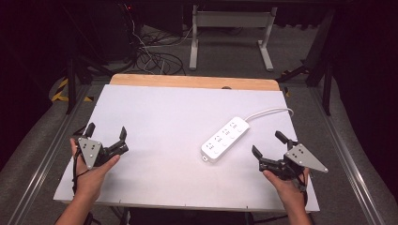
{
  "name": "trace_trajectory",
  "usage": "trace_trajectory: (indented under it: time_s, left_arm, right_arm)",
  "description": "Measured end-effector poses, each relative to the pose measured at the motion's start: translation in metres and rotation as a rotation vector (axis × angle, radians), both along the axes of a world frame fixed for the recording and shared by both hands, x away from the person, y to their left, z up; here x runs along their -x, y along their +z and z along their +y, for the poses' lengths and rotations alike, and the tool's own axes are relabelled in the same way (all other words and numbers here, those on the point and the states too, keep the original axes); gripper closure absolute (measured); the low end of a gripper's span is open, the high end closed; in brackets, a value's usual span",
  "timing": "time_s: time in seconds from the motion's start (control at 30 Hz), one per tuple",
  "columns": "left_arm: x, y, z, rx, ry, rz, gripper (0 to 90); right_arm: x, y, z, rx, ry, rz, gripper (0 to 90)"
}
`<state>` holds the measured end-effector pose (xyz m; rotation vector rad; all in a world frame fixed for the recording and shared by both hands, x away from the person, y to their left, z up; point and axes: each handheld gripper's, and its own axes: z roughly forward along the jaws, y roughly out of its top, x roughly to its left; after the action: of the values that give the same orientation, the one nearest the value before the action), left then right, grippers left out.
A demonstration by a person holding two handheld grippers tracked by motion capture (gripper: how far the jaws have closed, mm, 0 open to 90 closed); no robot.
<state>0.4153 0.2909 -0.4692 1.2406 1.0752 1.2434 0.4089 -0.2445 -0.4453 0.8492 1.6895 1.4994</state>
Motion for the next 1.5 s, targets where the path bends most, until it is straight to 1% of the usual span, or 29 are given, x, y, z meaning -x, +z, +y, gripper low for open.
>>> trace_trajectory:
  time_s: [0.13,0.37,0.53,0.6,0.63,0.67,0.73,0.8,0.83,0.87,0.9,0.93,0.97,1.0,1.03,1.07,1.13,1.23,1.33,1.4,1.43,1.47,1.5]
  left_arm:
    - [0.000,0.000,-0.001,-0.002,-0.009,0.001,1.3]
    - [-0.001,0.000,-0.001,0.000,-0.009,0.004,1.2]
    - [-0.001,0.000,-0.002,0.003,-0.009,0.004,1.3]
    - [-0.002,0.000,-0.001,0.008,-0.009,0.005,1.4]
    - [-0.002,0.000,-0.001,0.008,-0.009,0.005,1.4]
    - [-0.001,0.000,-0.001,0.012,-0.011,0.006,1.4]
    - [-0.001,0.000,-0.001,0.008,-0.009,0.006,1.5]
    - [-0.001,0.000,-0.001,0.010,-0.011,0.007,1.5]
    - [-0.002,0.000,-0.001,0.010,-0.011,0.008,1.6]
    - [-0.002,0.000,-0.001,0.010,-0.010,0.009,1.6]
    - [-0.002,0.000,-0.001,0.010,-0.010,0.009,1.7]
    - [-0.002,0.000,-0.001,0.009,-0.010,0.009,1.6]
    - [-0.002,0.000,-0.001,0.009,-0.010,0.009,1.7]
    - [-0.002,0.000,-0.001,0.010,-0.009,0.010,1.7]
    - [-0.002,0.000,-0.001,0.010,-0.009,0.010,1.7]
    - [-0.002,0.000,-0.001,0.009,-0.010,0.010,1.7]
    - [-0.002,0.000,-0.001,0.007,-0.011,0.009,1.7]
    - [-0.002,0.000,-0.001,0.009,-0.011,0.010,2.0]
    - [-0.002,0.000,-0.002,0.006,-0.013,0.010,2.2]
    - [-0.001,0.000,-0.002,0.005,-0.012,0.011,2.3]
    - [-0.001,-0.001,-0.001,0.002,-0.008,0.013,2.3]
    - [-0.001,-0.001,-0.001,0.002,-0.008,0.013,2.4]
    - [-0.002,-0.001,-0.001,0.001,-0.005,0.012,2.4]
  right_arm:
    - [0.002,0.001,0.000,0.002,0.001,-0.006,7.0]
    - [0.002,0.000,-0.001,0.008,0.000,-0.006,7.9]
    - [0.003,0.000,-0.001,0.012,0.003,-0.009,10.7]
    - [0.004,0.000,-0.002,0.018,0.003,-0.017,14.0]
    - [0.004,0.000,-0.002,0.018,0.003,-0.017,14.0]
    - [0.005,0.001,-0.003,0.016,0.015,-0.017,19.8]
    - [0.005,0.001,-0.003,0.023,0.021,-0.026,24.4]
    - [0.007,0.002,-0.003,0.034,0.024,-0.034,31.0]
    - [0.007,0.002,-0.003,0.034,0.024,-0.034,31.0]
    - [0.008,0.003,-0.002,0.054,0.037,-0.040,48.8]
    - [0.008,0.003,-0.002,0.054,0.037,-0.040,48.8]
    - [0.010,0.006,-0.002,0.067,0.050,-0.010,67.1]
    - [0.011,0.009,-0.001,0.078,0.037,0.056,73.7]
    - [0.012,0.012,-0.001,0.073,0.031,0.112,80.4]
    - [0.013,0.013,-0.002,0.056,0.042,0.143,87.4]
    - [0.014,0.014,-0.003,0.043,0.052,0.164,90.0]
    - [0.016,0.019,-0.004,0.008,0.050,0.190,90.0]
    - [0.017,0.023,-0.002,0.007,0.039,0.204,90.0]
    - [0.014,0.023,0.000,0.020,0.040,0.224,90.0]
    - [0.012,0.024,0.001,0.012,0.037,0.231,90.0]
    - [0.009,0.028,0.001,0.002,0.036,0.233,90.0]
    - [0.009,0.028,0.001,0.002,0.036,0.233,90.0]
    - [0.007,0.031,0.002,0.012,0.036,0.233,90.0]
